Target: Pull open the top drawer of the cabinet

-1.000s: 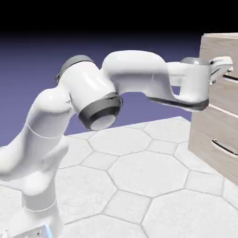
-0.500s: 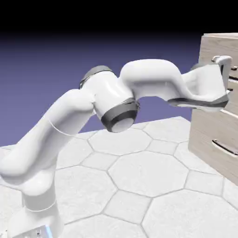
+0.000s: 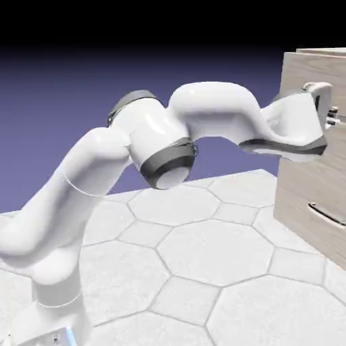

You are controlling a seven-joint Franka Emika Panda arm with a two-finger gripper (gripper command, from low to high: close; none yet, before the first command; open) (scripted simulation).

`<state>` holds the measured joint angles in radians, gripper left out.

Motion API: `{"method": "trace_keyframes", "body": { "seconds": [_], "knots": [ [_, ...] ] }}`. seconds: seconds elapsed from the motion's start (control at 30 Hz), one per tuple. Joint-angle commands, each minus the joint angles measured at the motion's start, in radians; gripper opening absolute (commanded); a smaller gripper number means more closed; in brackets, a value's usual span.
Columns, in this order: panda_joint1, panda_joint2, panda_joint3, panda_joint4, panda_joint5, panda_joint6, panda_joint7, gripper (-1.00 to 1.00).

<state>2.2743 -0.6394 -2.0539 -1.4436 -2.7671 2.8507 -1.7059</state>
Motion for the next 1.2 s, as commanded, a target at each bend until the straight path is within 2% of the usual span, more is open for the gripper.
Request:
{"method": "trace_keyframes", "body": {
  "seconds": [0.0, 0.27, 0.53, 1.03, 1.17],
  "knots": [
    [-0.030, 0.021, 0.020, -0.036, -0.012, -0.008, 0.024, -1.00],
    [-0.312, 0.187, 0.226, -0.297, -0.091, -0.059, 0.215, -1.00],
    [-0.602, 0.270, 0.477, -0.453, -0.130, -0.081, 0.321, -1.00],
    [-1.146, 0.241, 0.990, -0.686, -0.131, -0.109, 0.348, -1.00],
    [-1.213, 0.127, 1.079, -0.751, -0.101, -0.151, 0.235, -1.00]
  ]
}}
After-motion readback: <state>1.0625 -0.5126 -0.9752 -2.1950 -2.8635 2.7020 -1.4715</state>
